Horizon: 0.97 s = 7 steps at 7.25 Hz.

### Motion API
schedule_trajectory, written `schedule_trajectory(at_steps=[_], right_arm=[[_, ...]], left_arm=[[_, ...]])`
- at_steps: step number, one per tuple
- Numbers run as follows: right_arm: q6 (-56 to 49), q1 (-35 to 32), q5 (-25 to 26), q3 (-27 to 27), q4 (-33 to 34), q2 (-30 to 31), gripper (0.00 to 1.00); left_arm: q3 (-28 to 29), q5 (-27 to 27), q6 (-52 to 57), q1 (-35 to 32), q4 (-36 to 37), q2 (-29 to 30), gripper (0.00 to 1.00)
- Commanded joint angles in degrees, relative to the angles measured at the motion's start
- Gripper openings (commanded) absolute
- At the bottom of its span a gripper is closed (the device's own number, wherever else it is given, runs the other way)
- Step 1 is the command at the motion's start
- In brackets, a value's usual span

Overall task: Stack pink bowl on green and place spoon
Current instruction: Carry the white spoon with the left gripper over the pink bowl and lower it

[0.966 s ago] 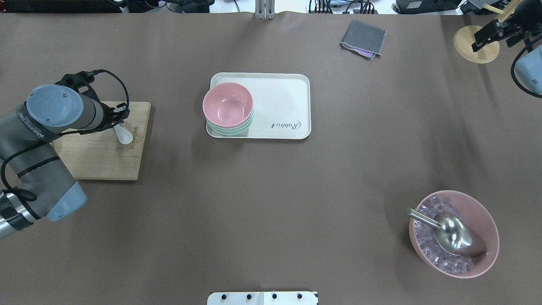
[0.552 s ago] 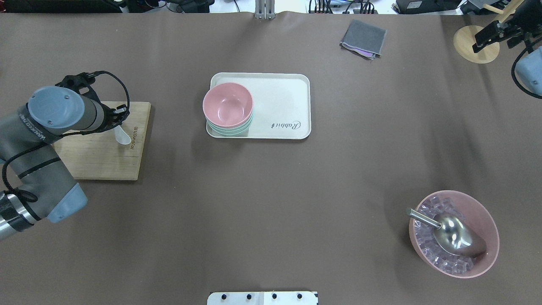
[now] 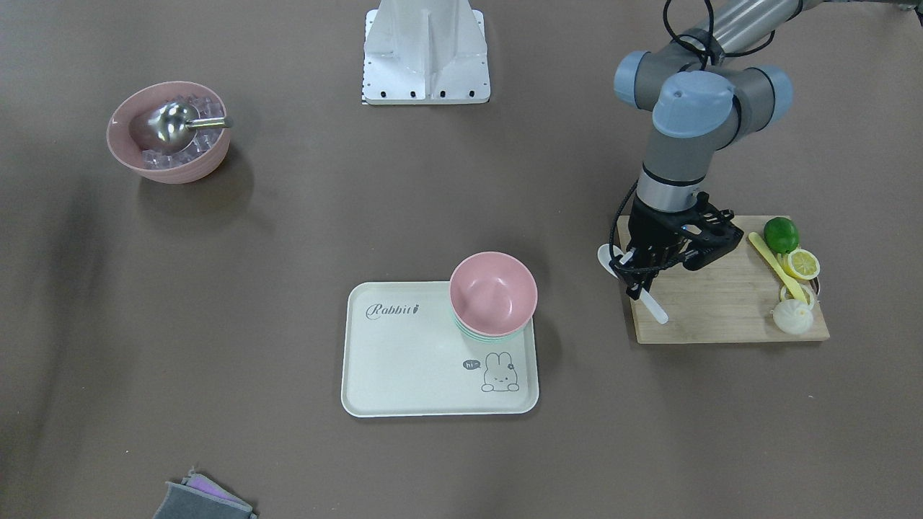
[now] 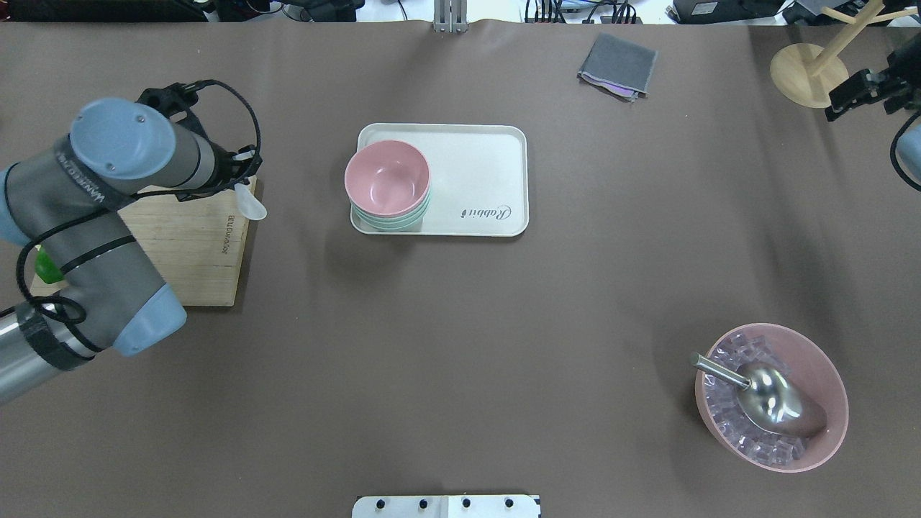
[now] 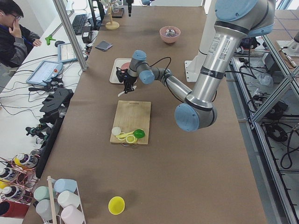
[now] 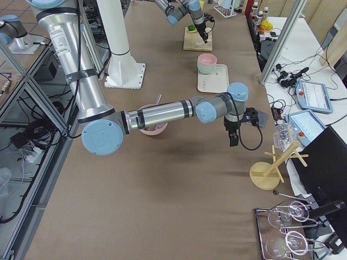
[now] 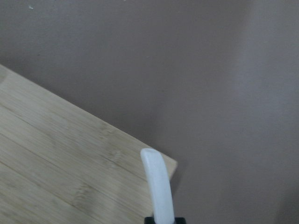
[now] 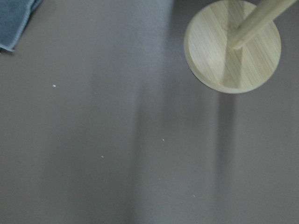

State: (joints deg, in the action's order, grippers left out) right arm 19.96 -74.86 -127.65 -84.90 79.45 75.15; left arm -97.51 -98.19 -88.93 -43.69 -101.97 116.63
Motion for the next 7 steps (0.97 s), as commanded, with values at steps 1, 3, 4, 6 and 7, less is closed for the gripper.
schedule_trajectory(at_steps=[1,3,4,6,7], right_arm=[[-0.09,-2.03,-0.05,-0.18,0.00,5.34,1.00],[-0.18,-3.79,-0.58,-1.57,0.00,9.03,1.00],[-0.09,-3.97,-0.49,-3.06,0.00,10.79,1.00],[-0.09,-4.06,-0.23,-3.43,0.00,10.98,1.00],[-0.09,-4.06,-0.23,-3.43,0.00,10.98,1.00]], left_arm=[[2.31,0.45,-4.57,0.09,6.59,9.54,0.00],[12.21,2.46,-8.43,0.62,6.26,18.67,0.00],[13.21,3.35,-8.97,2.62,6.17,19.41,0.00],[12.70,4.67,-9.15,5.53,6.26,19.16,0.00],[12.44,5.20,-9.24,6.41,6.35,19.33,0.00]])
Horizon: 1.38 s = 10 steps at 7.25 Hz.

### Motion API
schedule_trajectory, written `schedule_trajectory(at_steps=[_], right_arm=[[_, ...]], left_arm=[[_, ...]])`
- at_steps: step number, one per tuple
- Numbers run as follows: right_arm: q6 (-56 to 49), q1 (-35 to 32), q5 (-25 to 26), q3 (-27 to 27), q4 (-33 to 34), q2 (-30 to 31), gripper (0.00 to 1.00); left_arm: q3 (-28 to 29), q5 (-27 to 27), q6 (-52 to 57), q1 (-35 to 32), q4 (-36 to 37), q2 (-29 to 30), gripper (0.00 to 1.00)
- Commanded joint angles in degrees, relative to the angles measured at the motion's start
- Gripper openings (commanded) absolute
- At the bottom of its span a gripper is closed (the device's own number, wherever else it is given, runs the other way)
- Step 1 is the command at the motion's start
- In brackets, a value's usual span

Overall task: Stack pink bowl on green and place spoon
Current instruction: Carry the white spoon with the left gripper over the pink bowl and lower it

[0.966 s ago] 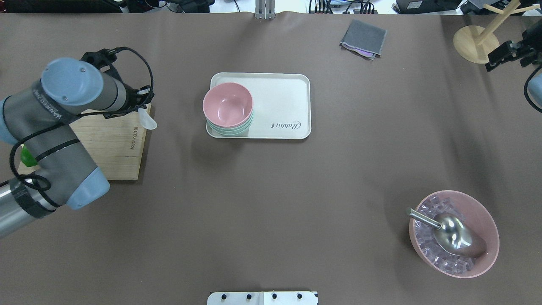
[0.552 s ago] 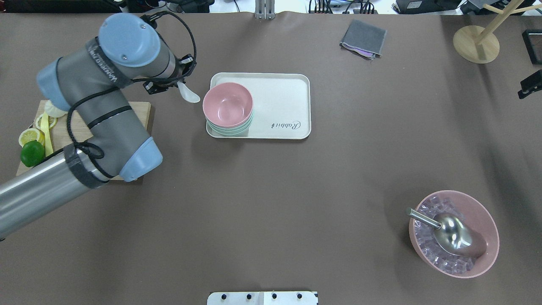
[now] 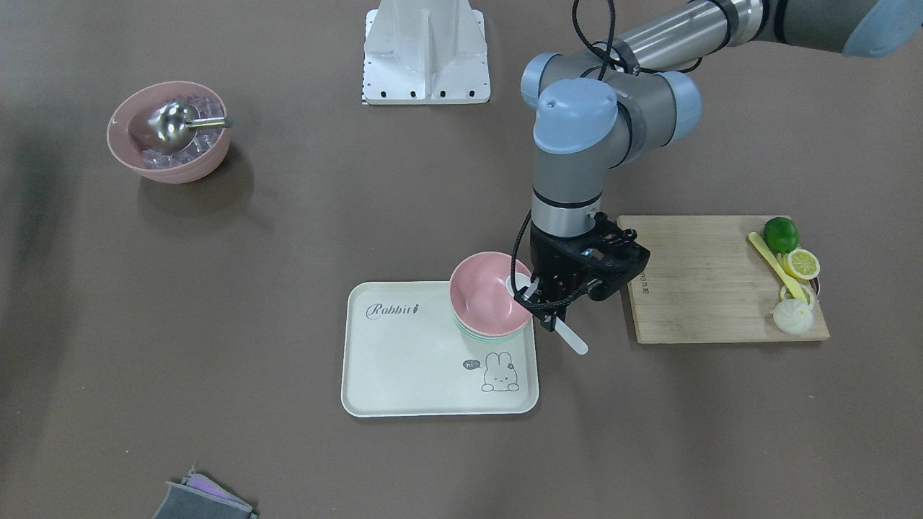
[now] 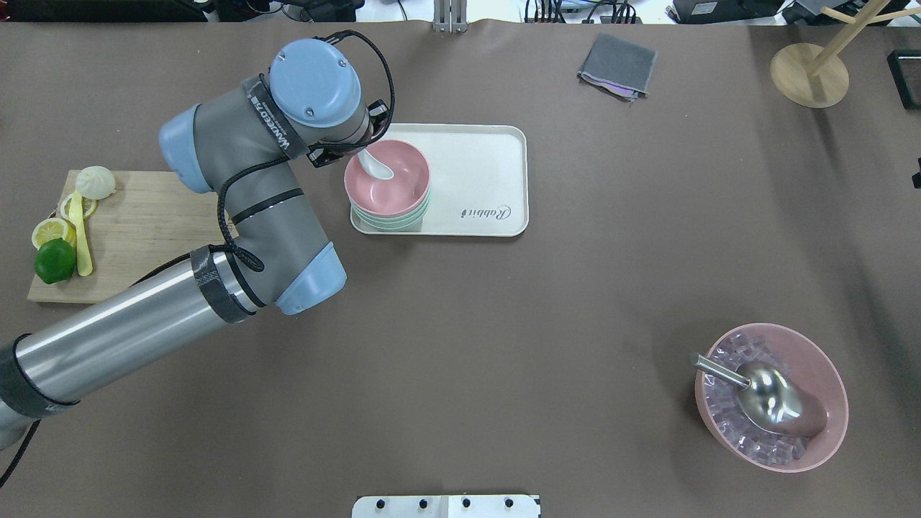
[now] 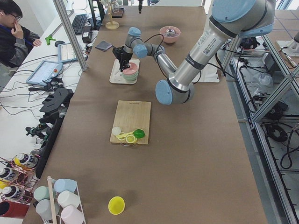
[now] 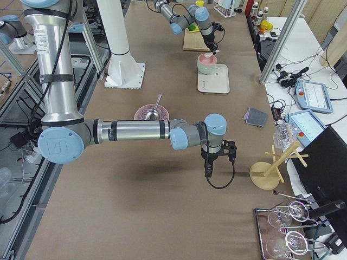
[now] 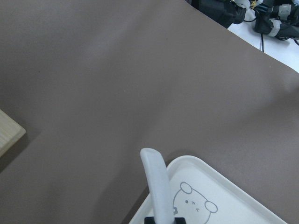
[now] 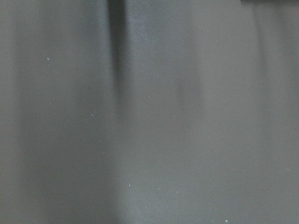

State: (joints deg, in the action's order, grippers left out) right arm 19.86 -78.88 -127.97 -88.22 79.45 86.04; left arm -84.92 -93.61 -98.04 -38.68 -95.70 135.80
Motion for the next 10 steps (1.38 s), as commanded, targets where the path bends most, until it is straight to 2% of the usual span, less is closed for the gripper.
schedule_trajectory(at_steps=[1,3,4,5,6,7,8,10], right_arm=[[0.00,-0.05,0.17,-0.02,0.09,0.01,1.00],[0.09,-0.05,0.26,0.07,0.09,0.10,1.00],[0.09,-0.05,0.17,-0.02,0.00,0.18,1.00],[0.09,0.04,0.17,-0.02,0.09,0.19,1.00],[0.09,-0.05,0.26,-0.02,0.09,0.19,1.00],[0.27,0.04,0.26,0.07,0.00,0.36,1.00],[0.27,-0.05,0.35,0.07,0.00,0.45,1.00],[0.09,-0.05,0.44,-0.02,0.18,0.54,1.00]], left_arm=[[-0.07,2.36,-1.44,2.99,-0.01,0.34,0.00],[0.02,2.56,-1.46,3.26,-0.02,0.26,0.00],[0.02,2.56,-1.37,3.26,-0.10,0.17,0.28],[-0.07,2.56,-0.93,3.26,-0.10,0.26,0.72],[-0.24,2.56,-0.75,3.26,-0.10,0.26,0.98],[-1.20,2.30,0.03,3.18,-0.02,0.08,0.98],[-4.86,1.86,5.78,2.48,1.46,-0.88,0.98],[-16.17,-7.24,24.11,-2.59,12.59,-8.13,0.98]])
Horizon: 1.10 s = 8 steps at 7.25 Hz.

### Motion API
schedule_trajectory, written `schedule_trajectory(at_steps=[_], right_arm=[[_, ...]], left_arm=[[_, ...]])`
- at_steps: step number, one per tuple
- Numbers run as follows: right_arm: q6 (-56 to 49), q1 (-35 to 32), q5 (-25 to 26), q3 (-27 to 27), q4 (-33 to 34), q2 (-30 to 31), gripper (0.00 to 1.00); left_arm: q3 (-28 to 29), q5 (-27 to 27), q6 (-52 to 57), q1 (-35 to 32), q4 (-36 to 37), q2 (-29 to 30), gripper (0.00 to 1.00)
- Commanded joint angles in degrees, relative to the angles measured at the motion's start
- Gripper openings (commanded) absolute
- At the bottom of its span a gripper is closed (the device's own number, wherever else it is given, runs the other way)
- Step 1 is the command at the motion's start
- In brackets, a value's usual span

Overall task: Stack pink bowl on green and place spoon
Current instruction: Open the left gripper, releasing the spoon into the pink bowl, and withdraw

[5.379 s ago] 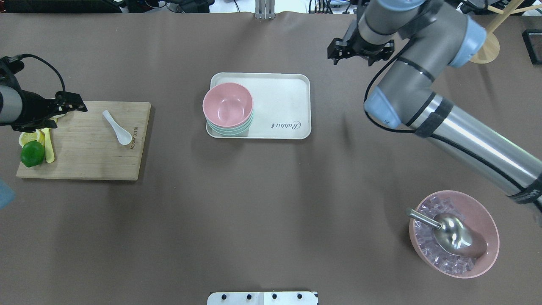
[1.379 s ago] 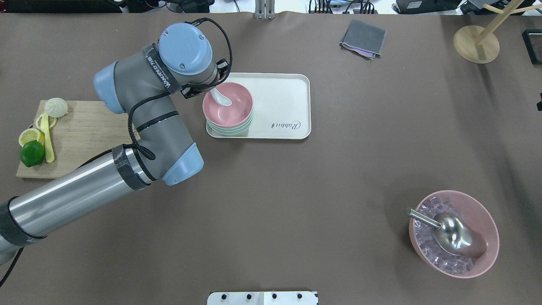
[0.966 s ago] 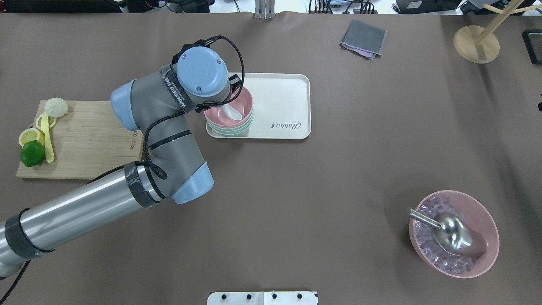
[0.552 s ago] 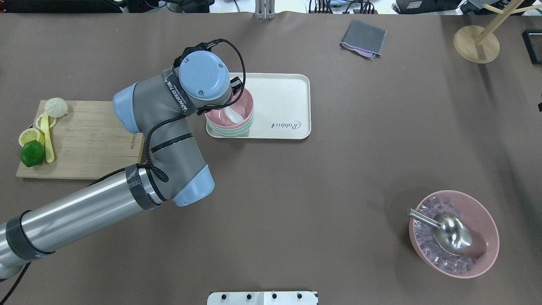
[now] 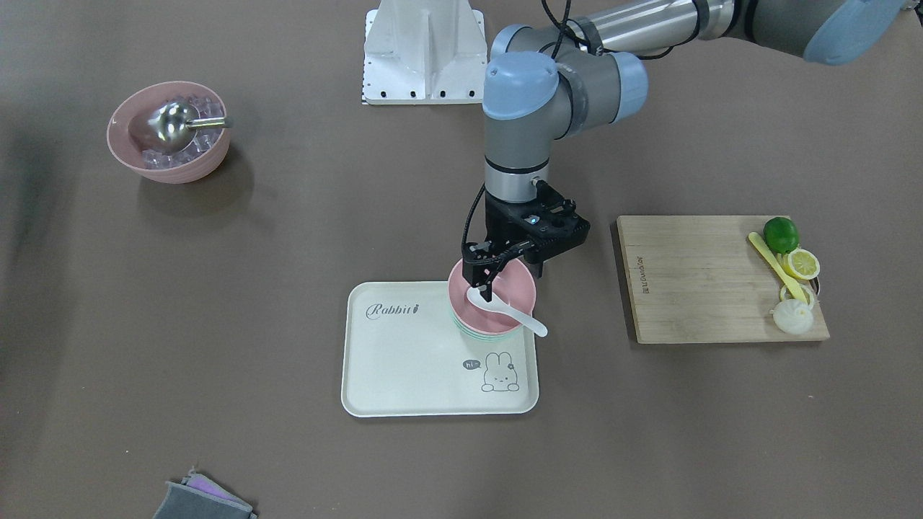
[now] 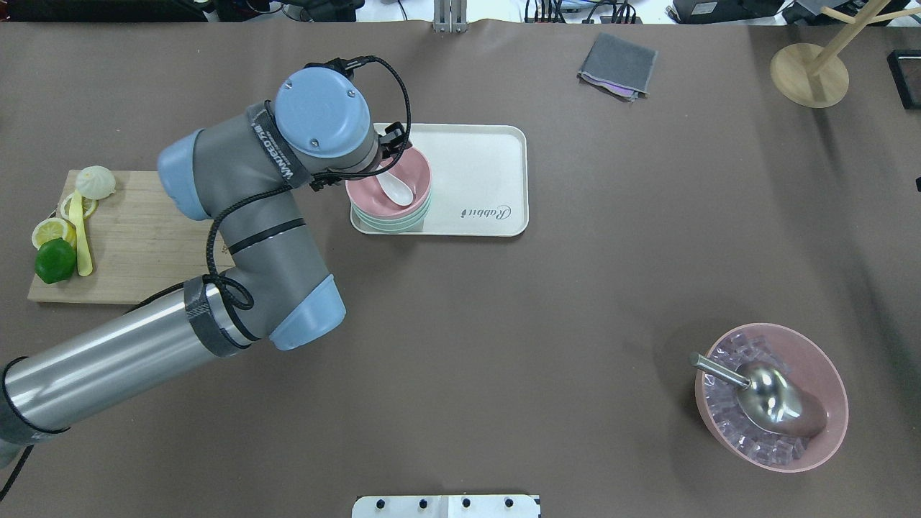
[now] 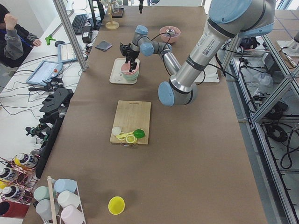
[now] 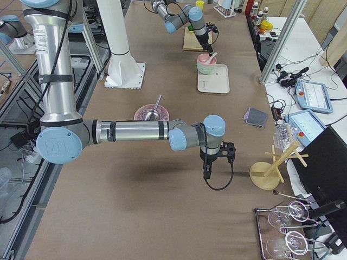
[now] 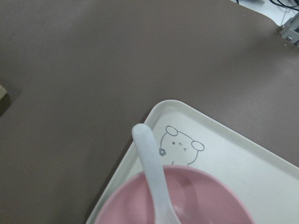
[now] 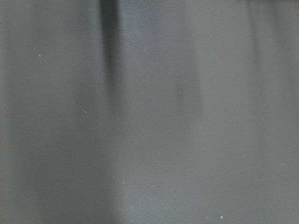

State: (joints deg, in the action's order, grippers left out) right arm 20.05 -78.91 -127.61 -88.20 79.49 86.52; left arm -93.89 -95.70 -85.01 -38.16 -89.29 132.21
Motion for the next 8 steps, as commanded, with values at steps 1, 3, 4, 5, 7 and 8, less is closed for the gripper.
schedule_trajectory(at_steps=[1,3,4,5,7,8], right_arm=[[-0.27,-0.01,-0.01,-0.04,0.57,0.05,1.00],[-0.45,-0.01,-0.27,-0.22,0.84,-0.04,1.00],[-0.62,-0.10,-0.53,-0.22,1.02,0.05,1.00],[-0.62,-0.27,-0.80,-0.30,1.02,0.57,1.00],[-1.06,-0.45,-0.97,-1.01,1.02,1.55,1.00],[-1.06,-0.45,-0.89,-0.92,1.02,1.55,1.00]], left_arm=[[-12.14,-8.41,22.67,-6.81,9.19,-9.38,0.98],[-13.68,-14.92,48.50,-16.46,11.41,-16.95,0.98],[-13.60,-17.73,60.63,-22.25,11.33,-21.34,0.98],[-13.42,-20.46,72.32,-28.14,11.24,-25.99,0.98],[-12.72,-26.52,91.34,-39.05,11.15,-34.87,0.98],[-11.07,-28.99,95.78,-43.28,10.98,-36.92,0.98]])
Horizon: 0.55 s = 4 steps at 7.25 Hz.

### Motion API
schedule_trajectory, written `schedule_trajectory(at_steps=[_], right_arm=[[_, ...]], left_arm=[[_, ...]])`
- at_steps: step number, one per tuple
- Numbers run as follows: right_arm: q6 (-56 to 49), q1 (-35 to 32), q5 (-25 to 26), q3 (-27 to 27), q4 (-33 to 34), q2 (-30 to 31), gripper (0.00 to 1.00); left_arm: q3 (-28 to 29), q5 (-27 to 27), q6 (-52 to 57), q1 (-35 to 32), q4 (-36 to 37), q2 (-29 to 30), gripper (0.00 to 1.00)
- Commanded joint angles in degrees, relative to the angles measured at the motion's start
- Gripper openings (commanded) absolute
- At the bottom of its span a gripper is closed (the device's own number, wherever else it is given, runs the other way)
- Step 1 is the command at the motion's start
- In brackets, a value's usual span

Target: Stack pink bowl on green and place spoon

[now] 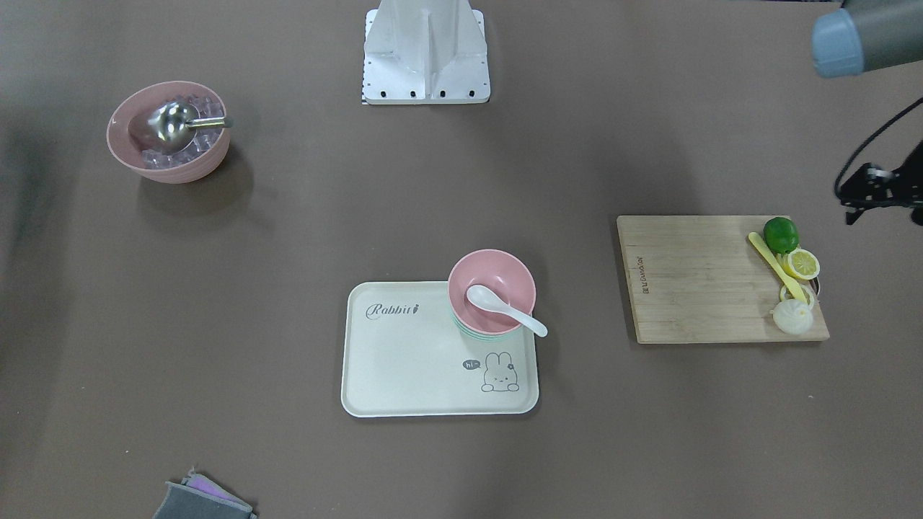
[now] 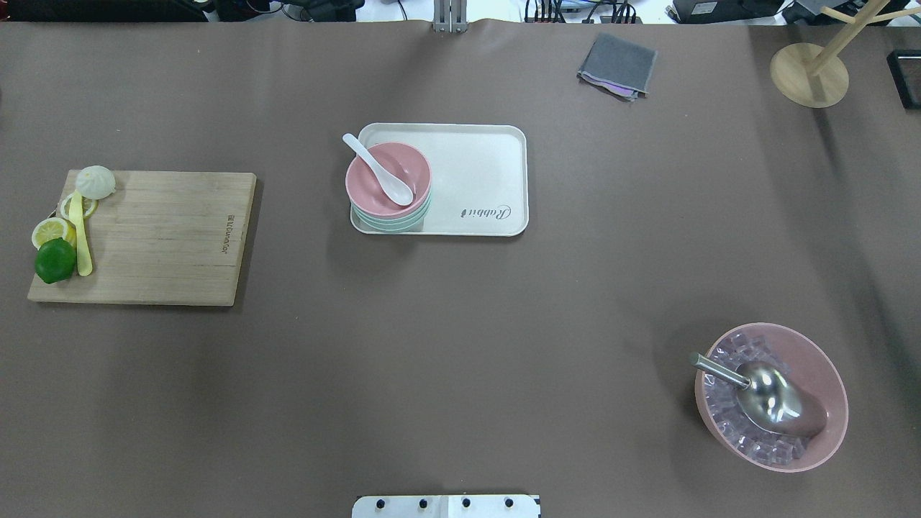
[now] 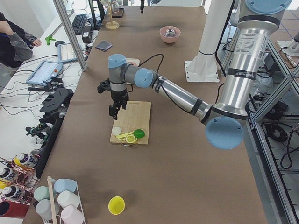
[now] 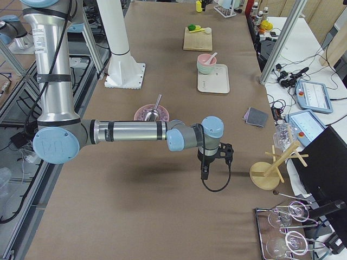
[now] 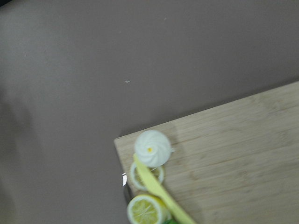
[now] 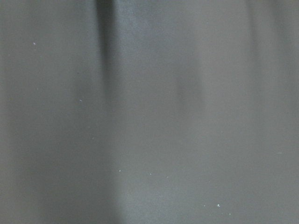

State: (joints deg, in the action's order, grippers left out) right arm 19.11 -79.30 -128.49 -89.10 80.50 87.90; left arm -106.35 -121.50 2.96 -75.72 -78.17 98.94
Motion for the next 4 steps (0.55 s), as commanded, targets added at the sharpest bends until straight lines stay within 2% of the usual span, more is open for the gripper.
schedule_trajectory(at_steps=[1,2,3,4], right_arm=[[-0.13,-0.15,-0.10,-0.02,0.01,0.25,1.00],[-0.13,-0.41,-0.10,-0.02,0.01,0.43,1.00],[-0.56,-0.85,-0.10,-0.02,0.01,0.43,1.00],[-0.65,-1.12,-0.18,-0.11,0.09,0.43,1.00]], left_arm=[[2.80,-4.09,13.60,-9.67,-0.75,-6.54,0.98],[3.51,-4.18,19.31,-13.54,-0.84,-9.09,0.98],[4.04,-3.84,19.46,-14.27,-1.98,-11.64,0.98],[7.53,-4.09,19.28,-14.19,-2.16,-11.23,0.98]])
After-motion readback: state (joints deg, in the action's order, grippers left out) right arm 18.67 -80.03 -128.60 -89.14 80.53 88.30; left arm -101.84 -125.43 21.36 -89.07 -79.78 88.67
